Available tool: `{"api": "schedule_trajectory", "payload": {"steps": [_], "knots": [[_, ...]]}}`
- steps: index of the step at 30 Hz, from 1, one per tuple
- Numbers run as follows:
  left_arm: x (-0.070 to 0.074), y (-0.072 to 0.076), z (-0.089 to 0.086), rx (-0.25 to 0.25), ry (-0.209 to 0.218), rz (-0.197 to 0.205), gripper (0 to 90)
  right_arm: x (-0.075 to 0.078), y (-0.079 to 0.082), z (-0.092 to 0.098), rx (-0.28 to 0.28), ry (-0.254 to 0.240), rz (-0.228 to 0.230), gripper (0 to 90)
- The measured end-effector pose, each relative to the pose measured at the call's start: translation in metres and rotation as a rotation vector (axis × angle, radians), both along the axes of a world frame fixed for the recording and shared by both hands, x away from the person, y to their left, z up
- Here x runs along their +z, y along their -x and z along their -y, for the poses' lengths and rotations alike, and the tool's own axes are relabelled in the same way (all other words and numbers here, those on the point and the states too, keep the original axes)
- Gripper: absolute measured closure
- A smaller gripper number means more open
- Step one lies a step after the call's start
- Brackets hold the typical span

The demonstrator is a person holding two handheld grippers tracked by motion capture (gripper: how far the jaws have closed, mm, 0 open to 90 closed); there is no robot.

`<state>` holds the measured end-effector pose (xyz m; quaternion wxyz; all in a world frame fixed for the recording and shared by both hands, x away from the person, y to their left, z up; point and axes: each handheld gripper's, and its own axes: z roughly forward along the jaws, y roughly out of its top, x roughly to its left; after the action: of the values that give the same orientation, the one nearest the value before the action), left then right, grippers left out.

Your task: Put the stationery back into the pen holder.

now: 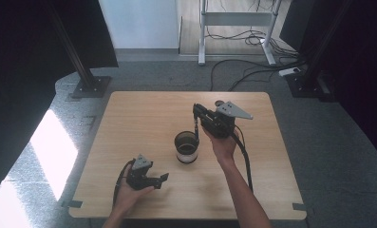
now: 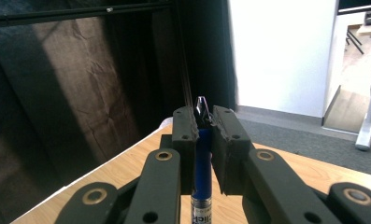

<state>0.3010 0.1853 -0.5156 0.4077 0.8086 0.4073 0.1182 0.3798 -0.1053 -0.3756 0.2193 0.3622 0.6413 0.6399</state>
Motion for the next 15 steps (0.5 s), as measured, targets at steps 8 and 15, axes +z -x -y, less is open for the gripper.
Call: {"api": "schedule_trajectory", "payload": {"steps": [8,15], "knots": [[0.0,0.0,0.0,-0.004,-0.007,0.0,15.2,0.001,-0.001,-0.01,0.019,-0.005,-0.002,78.6],[-0.001,0.0,0.001,-0.007,-0.011,-0.001,15.2,0.001,-0.001,-0.018,0.03,-0.01,0.001,78.5]]}}
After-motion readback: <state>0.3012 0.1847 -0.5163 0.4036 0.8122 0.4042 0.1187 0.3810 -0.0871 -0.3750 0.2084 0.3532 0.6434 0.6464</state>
